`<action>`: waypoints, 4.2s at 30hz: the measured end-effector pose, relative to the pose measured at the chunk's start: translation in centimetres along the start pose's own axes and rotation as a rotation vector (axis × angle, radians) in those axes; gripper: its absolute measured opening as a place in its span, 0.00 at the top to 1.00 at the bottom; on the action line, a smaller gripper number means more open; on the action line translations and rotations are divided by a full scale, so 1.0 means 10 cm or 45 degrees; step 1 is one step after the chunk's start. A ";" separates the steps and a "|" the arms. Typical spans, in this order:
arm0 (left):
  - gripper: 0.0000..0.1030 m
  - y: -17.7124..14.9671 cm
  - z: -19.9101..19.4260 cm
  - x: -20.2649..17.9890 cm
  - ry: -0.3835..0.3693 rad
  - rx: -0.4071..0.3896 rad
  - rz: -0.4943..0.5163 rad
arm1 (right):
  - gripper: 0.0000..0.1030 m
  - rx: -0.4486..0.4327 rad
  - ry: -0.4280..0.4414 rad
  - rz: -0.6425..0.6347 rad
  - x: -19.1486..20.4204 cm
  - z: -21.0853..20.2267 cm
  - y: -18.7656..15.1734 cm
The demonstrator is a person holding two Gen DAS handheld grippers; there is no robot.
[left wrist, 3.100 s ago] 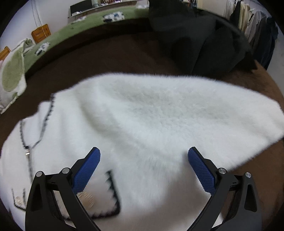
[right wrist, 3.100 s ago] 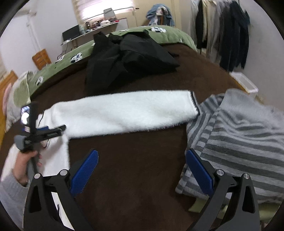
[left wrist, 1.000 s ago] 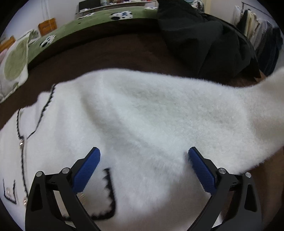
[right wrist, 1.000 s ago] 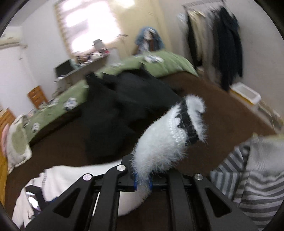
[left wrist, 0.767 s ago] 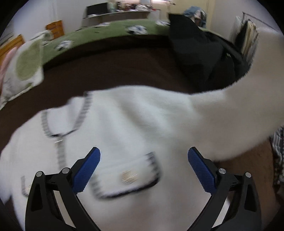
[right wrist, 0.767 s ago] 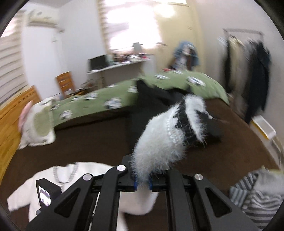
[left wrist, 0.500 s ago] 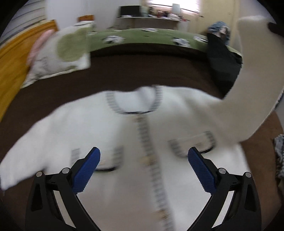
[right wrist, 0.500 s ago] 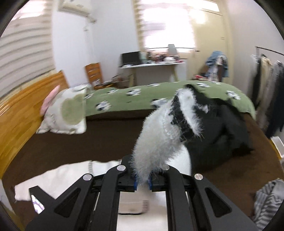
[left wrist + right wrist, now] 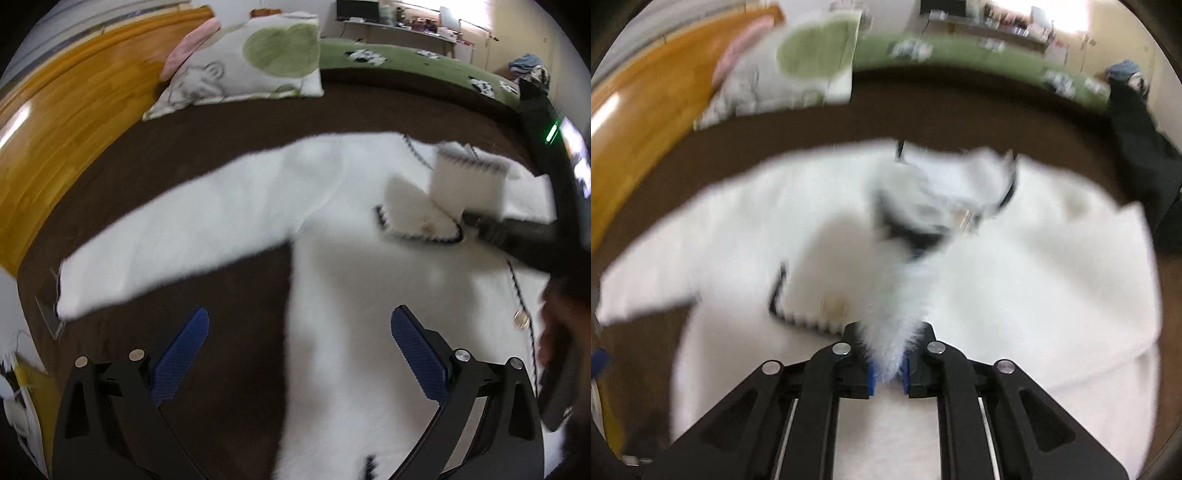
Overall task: Fold large clothes
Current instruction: 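Carry the sleeve across the cardigan body and open the right gripper, then move the left gripper to the other sleeve cuff and grasp it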
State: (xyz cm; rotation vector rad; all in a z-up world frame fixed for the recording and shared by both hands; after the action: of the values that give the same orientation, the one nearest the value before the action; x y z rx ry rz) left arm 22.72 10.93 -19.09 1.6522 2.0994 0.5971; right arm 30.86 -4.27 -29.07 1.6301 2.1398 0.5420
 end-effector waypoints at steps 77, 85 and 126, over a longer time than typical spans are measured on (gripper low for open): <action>0.06 0.01 0.68 -1.76 -0.291 0.036 0.046 | 0.05 -0.193 -0.099 0.053 -2.11 -0.04 -0.30; 0.06 0.43 0.01 -0.68 -0.373 -0.049 -0.226 | 0.05 -0.254 -0.019 -0.040 -1.50 -0.46 -0.21; 0.85 0.43 0.87 2.93 0.129 -0.273 -0.913 | 0.05 -0.222 -0.014 -0.294 0.44 -0.45 0.25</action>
State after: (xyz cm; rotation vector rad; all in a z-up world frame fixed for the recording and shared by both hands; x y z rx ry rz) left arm 24.53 41.08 -25.36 0.6822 2.3870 0.6315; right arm 29.46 0.29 -24.30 1.2713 2.1680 0.6244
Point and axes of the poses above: each gripper's, at about its wrist camera, not at the fingertips, and z roughly the way its jaws point, x to its left, y to its top, the point moved 4 cm from there along z, roughly the way its jaws point, and after that the axes turned 14 degrees about -z, right-handed, at the moved point
